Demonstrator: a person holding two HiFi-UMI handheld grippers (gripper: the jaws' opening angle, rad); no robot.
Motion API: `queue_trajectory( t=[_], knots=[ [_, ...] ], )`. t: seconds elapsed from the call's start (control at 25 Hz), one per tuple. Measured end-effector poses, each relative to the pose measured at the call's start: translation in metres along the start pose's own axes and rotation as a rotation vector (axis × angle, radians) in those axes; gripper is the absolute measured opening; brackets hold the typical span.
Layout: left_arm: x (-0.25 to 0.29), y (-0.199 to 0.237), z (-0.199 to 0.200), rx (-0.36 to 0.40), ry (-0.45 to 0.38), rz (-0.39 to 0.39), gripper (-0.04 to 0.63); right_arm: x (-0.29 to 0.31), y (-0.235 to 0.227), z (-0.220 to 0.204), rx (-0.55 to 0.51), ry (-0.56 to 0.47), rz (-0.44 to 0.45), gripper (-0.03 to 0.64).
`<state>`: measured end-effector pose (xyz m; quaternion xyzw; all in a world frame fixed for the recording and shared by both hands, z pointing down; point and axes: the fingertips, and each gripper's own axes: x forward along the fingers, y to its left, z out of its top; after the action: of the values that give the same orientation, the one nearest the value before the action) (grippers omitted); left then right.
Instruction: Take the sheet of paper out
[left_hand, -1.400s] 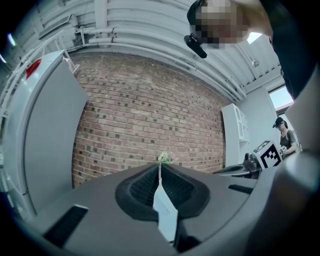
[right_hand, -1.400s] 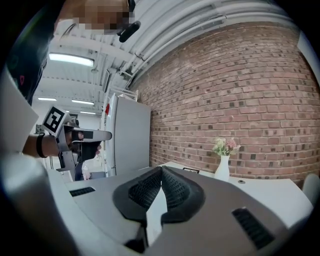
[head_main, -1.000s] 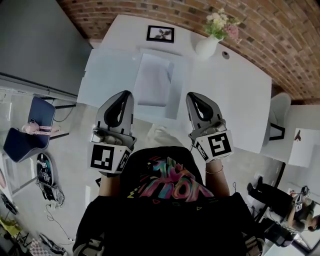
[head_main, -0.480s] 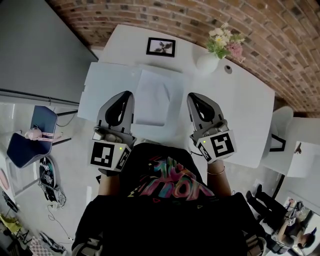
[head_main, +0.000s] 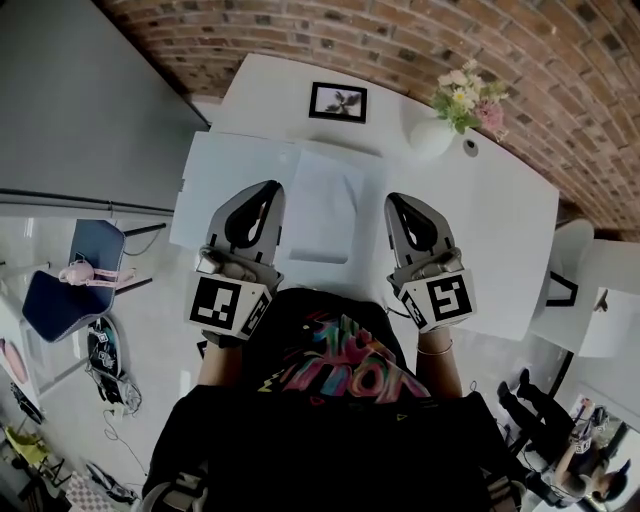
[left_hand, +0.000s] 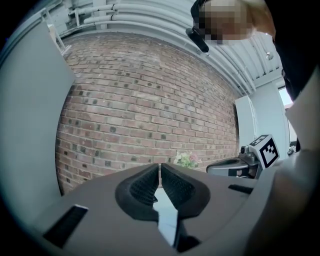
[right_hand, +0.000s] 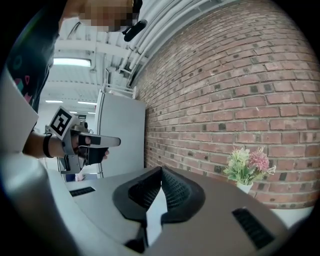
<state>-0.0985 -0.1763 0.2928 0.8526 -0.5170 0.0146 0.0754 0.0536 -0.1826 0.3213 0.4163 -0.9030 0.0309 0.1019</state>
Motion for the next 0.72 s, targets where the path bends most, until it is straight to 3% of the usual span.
queue_trajectory(
  t=[0.72],
  knots=[
    [-0.002, 0.014, -0.040, -0.093, 0.045, 0.009, 0.035, 0.002, 0.005, -0.013, -0.011, 0.036, 0.039, 0.021]
  ],
)
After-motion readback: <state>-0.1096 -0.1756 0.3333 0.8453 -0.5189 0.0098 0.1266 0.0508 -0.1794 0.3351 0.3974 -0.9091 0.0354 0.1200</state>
